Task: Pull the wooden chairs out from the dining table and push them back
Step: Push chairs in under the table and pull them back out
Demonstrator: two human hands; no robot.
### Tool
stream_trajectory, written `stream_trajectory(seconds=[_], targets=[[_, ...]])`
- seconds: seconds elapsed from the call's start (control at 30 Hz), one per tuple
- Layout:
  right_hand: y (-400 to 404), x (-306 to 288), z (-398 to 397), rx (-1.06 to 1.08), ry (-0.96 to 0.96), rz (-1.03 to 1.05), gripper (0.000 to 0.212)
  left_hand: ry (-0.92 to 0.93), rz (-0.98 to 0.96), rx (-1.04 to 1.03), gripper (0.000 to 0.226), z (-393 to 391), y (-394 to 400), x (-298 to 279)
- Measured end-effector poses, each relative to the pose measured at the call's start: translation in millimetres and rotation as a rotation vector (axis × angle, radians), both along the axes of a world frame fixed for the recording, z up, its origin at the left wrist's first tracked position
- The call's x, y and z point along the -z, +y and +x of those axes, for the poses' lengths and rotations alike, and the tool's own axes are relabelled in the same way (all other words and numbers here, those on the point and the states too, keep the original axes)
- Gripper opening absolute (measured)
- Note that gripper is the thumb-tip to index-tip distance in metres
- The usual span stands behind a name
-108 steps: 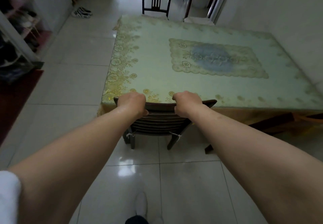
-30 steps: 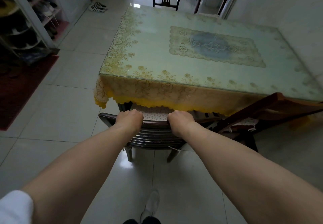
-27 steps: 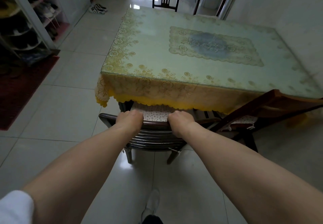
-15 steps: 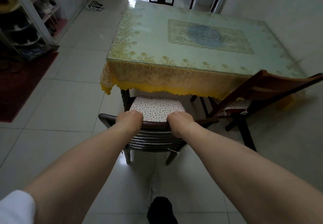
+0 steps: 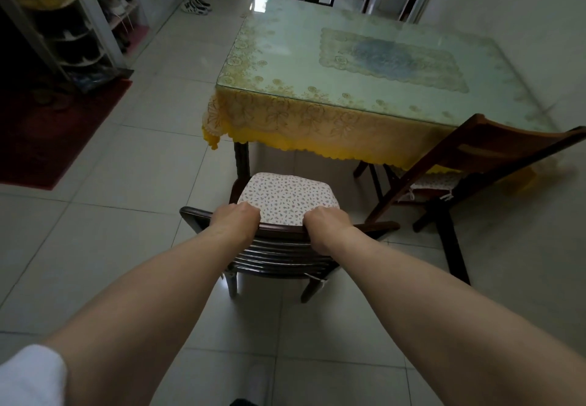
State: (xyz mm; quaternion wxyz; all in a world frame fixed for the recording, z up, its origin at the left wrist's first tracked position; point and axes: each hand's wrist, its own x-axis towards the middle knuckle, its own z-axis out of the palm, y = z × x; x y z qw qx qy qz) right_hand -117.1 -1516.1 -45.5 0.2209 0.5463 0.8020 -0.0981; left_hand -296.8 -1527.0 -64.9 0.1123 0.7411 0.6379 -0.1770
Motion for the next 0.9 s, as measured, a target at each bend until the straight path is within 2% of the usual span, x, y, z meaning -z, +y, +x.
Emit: stream_trajectory(seconds=[0.37, 0.9], targets=[[-98.5, 0.4, 25.1, -0.056, -0.004, -0.005, 0.030, 0.006, 0.004, -0.050, 0.025, 26.8, -106.7, 4.0], [-209.1, -6.4, 24.6, -0.021, -0.013, -0.015, 0.029, 0.004, -0.007, -0.025, 0.024, 27.9, -208.1, 4.7]])
